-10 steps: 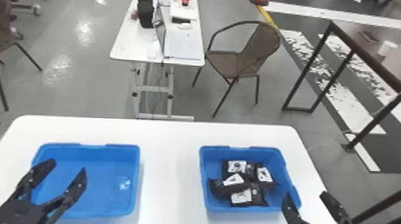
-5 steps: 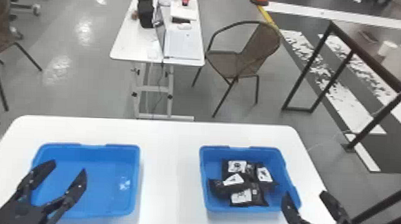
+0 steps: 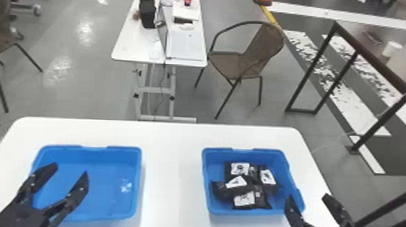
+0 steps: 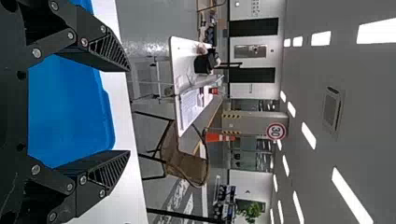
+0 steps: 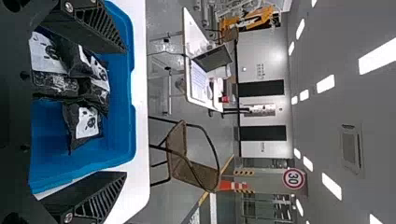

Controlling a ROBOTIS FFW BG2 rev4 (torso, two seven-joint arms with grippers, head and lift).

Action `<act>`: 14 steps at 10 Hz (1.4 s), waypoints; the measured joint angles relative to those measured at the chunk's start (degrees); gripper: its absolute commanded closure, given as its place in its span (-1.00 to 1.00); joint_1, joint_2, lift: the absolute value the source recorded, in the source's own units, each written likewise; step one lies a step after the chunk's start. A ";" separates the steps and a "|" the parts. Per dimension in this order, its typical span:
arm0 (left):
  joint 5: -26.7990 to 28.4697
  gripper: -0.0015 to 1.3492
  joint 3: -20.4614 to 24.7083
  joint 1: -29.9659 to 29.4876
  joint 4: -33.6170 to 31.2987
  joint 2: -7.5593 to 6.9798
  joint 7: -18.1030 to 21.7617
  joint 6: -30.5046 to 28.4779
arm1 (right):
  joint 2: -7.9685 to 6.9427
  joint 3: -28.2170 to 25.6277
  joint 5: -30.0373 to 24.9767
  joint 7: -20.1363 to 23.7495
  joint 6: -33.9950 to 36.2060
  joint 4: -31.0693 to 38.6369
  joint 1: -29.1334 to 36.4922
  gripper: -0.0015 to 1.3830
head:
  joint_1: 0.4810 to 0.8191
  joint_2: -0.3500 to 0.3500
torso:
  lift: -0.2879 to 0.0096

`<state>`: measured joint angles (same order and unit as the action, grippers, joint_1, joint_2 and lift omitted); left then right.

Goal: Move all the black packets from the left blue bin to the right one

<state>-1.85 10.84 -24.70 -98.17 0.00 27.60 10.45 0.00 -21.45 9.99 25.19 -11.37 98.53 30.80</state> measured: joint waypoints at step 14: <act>-0.26 -0.34 -0.47 0.60 0.04 0.00 0.09 -1.52 | 0.00 0.18 0.94 0.73 0.47 -0.69 -0.46 -0.86 | 0.27 -0.49 | 0.94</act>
<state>-2.11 10.37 -24.10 -98.13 0.00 27.69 8.93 0.00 -21.26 10.92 25.93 -10.90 97.83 30.34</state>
